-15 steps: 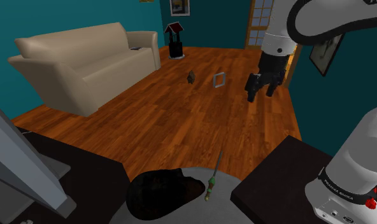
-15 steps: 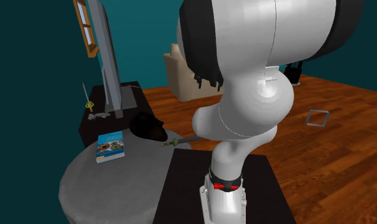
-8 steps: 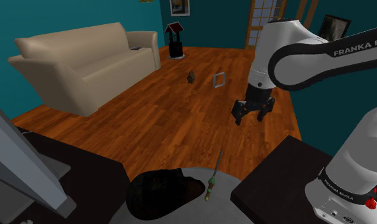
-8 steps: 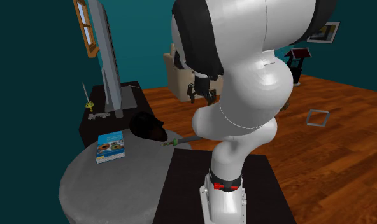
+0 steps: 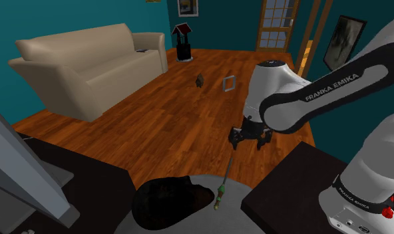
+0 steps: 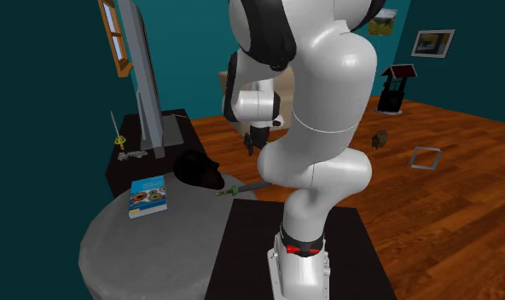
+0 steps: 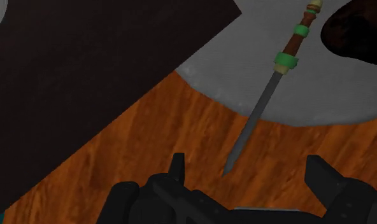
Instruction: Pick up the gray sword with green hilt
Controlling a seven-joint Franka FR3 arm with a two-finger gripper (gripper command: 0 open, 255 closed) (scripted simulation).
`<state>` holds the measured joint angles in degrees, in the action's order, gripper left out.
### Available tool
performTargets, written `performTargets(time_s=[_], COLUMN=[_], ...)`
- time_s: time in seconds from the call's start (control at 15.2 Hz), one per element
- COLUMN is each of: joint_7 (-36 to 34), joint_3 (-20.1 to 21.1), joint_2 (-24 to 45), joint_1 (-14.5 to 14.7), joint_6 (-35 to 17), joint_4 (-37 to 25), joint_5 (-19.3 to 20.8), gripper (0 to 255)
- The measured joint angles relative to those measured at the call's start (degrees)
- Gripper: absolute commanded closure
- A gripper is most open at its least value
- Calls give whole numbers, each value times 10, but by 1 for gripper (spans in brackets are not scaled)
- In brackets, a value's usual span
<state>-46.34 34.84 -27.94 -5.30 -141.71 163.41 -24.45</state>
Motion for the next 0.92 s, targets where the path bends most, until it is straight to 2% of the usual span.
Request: performTargets(time_s=[0.2, 0.33, 0.4, 0.46, 0.53, 0.59, 0.66, 0.73, 0.79, 0.92], joint_7=[-87, -158, -213, -289, -392, -509, -601, -671, -734, -788], joint_3=[66, 112, 143, 171, 166, 137, 86, 33, -14, -59], joint_2=[90, 156, 194, 239, 288, 342, 378, 408, 435, 464], joint_1=[-40, -91, -124, -165, -186, -185, -148, -104, -59, -19], joint_6=[-84, -140, -171, -195, -214, -222, -228, -237, -244, -249], joint_4=[-10, -19, -21, -32, -45, -66, -83, -98, -115, -136], joint_5=[16, 62, 107, 176, 289, 427, 525, 594, 646, 692], gripper=[0, 0, 0, 0, 0, 0, 0, 0, 0, 0])
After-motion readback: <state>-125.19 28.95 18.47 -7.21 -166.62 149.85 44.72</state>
